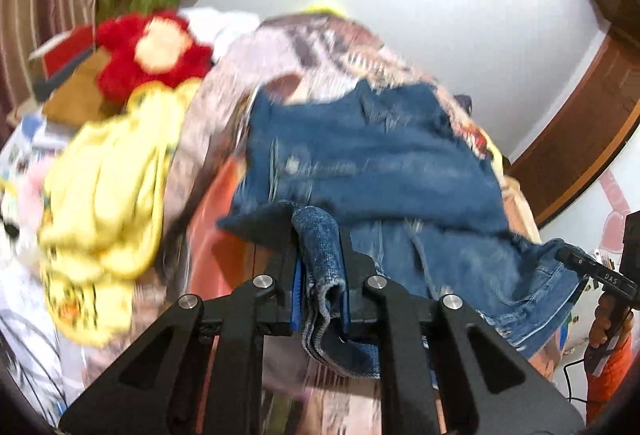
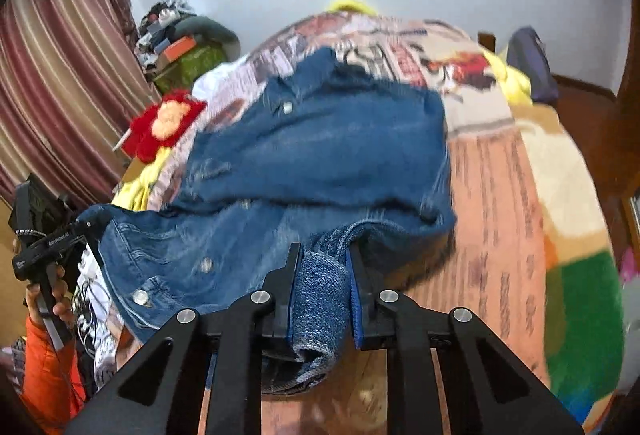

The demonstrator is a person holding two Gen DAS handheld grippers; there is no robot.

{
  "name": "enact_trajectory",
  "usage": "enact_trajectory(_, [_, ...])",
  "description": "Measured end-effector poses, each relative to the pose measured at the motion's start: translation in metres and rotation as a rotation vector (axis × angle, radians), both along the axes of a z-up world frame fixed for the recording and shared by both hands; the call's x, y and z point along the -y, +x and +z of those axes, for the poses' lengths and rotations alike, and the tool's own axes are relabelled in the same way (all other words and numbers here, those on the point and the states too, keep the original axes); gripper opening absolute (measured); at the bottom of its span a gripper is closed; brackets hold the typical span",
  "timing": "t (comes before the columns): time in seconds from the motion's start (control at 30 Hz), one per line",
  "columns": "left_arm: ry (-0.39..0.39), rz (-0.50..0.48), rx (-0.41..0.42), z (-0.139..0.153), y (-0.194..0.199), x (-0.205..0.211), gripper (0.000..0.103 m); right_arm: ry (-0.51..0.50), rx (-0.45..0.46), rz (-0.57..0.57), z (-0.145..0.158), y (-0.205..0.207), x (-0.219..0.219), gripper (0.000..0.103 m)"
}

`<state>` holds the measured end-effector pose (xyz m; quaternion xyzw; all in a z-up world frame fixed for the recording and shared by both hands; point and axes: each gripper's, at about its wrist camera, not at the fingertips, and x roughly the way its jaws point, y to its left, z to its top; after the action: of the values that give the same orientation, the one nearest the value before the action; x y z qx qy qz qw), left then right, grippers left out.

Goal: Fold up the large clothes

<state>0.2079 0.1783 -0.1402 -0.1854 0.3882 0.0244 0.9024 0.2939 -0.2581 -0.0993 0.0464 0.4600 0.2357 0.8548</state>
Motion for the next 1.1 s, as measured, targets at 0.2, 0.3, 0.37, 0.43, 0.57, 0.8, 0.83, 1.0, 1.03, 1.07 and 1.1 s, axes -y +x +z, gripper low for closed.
enact_trajectory(0.2, [0.037,0.014,0.091,0.032,0.048,-0.006,0.013,-0.025,0.081,-0.025,0.032,0.048,-0.002,0.016])
enact_trajectory(0.3, [0.048,0.032,0.122,0.043,0.080,-0.012,0.013,-0.051,0.117,-0.034,0.047,0.083,-0.007,0.016])
enact_trajectory(0.37, [0.049,0.043,0.136,0.046,0.098,-0.015,0.013,-0.056,0.126,-0.044,0.054,0.108,-0.011,0.016])
enact_trajectory(0.43, [0.044,0.051,0.143,0.047,0.116,-0.020,0.013,-0.065,0.134,-0.054,0.057,0.131,-0.016,0.016])
enact_trajectory(0.57, [0.039,0.065,0.113,0.037,0.164,-0.031,0.013,-0.105,0.137,-0.080,0.049,0.188,-0.029,0.016])
enact_trajectory(0.8, [0.076,0.076,-0.024,-0.018,0.235,-0.040,0.013,-0.152,0.047,-0.117,-0.012,0.263,-0.048,0.016])
enact_trajectory(0.83, [0.072,0.079,-0.049,-0.029,0.244,-0.043,0.014,-0.152,0.021,-0.126,-0.025,0.274,-0.048,0.017])
enact_trajectory(1.0, [0.076,0.118,-0.180,-0.089,0.275,-0.056,0.015,-0.203,-0.017,-0.135,-0.072,0.297,-0.045,0.017])
enact_trajectory(1.03, [0.071,0.124,-0.208,-0.103,0.278,-0.057,0.015,-0.225,-0.012,-0.142,-0.080,0.300,-0.042,0.017])
enact_trajectory(1.07, [0.085,0.133,-0.232,-0.112,0.281,-0.057,0.015,-0.256,-0.004,-0.158,-0.084,0.301,-0.039,0.017])
enact_trajectory(1.1, [0.105,0.137,-0.256,-0.121,0.283,-0.057,0.015,-0.318,0.017,-0.193,-0.089,0.303,-0.033,0.017])
